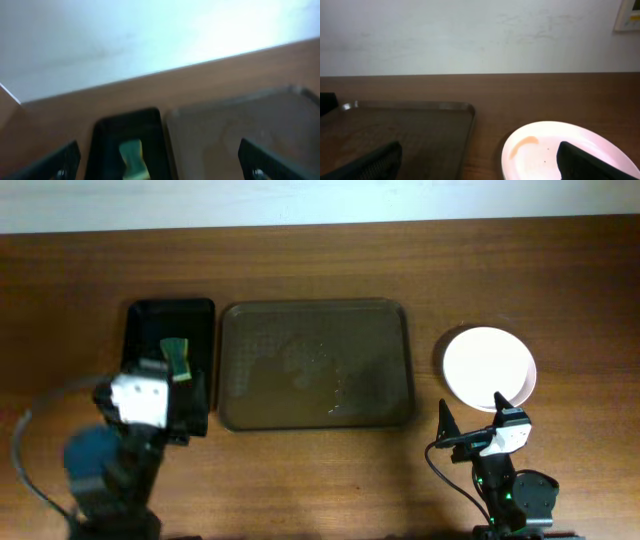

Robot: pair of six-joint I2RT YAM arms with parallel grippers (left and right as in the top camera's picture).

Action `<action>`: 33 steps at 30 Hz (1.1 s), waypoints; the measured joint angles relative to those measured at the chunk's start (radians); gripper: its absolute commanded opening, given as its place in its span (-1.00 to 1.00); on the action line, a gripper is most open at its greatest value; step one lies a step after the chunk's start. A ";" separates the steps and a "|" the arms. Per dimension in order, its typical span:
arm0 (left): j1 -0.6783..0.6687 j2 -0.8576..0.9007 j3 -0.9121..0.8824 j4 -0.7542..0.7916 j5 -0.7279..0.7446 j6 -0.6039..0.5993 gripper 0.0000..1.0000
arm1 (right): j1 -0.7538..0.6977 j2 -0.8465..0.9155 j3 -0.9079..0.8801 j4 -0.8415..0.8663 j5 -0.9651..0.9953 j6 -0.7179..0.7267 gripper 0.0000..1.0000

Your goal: Clean dirty plates on tray and stack at the side

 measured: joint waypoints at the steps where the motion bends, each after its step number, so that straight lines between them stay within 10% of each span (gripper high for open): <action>1: -0.006 -0.061 -0.069 0.030 0.001 0.007 0.98 | 0.000 0.000 0.000 0.000 0.000 0.000 0.97; 11: -0.092 -0.513 -0.652 0.330 -0.054 0.199 0.98 | 0.001 -0.001 0.000 0.000 0.000 0.000 0.97; 33: -0.092 -0.515 -0.654 0.330 -0.078 0.209 0.98 | 0.001 -0.001 0.000 0.000 0.000 0.000 0.97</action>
